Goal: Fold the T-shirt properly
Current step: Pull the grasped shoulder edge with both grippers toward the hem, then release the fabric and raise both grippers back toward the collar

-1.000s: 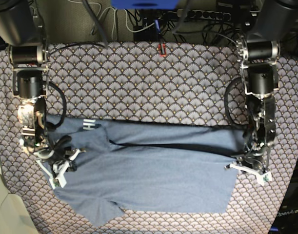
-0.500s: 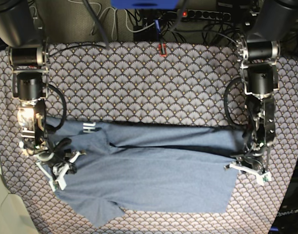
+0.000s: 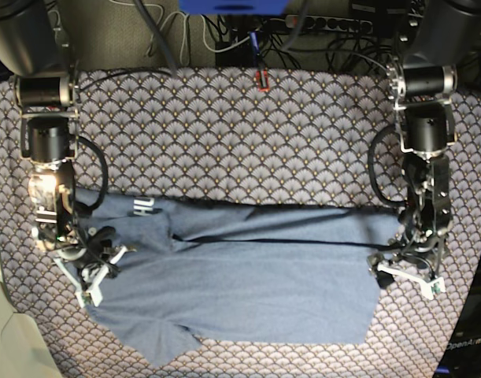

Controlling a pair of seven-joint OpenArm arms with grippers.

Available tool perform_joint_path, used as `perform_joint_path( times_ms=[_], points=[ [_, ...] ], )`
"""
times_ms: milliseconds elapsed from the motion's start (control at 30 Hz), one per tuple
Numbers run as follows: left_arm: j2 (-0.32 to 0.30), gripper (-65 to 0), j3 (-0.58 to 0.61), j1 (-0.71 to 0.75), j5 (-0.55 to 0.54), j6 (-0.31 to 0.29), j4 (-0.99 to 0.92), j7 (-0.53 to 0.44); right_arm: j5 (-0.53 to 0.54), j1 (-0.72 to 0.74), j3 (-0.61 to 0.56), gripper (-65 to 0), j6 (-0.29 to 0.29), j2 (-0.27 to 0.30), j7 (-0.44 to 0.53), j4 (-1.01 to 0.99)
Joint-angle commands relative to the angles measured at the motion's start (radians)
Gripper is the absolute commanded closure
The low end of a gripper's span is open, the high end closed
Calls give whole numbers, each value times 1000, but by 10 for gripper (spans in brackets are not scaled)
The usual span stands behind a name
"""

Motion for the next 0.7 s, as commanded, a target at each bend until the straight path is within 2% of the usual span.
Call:
perform_joint_path(
  times_ms=[0, 200, 500, 567, 667],
  points=[
    [-11, -574, -4, -29, -1, -6, 22, -26, 6, 33, 6, -14, -8, 12, 24, 18],
    [-11, -573, -4, -17, -1, -6, 22, -22, 6, 28, 6, -29, -8, 12, 24, 18],
    [-11, -574, -4, -14, -1, -8, 22, -19, 6, 31, 6, -270, -6, 11, -8, 18],
    [-12, -574, -4, -12, -2, -8, 24, -19, 6, 31, 6, -300, -6, 14, -8, 18],
    [-28, -575, 1, 38, -2, -8, 94, -17, 6, 25, 9, -308, -6, 27, -17, 24]
  ],
)
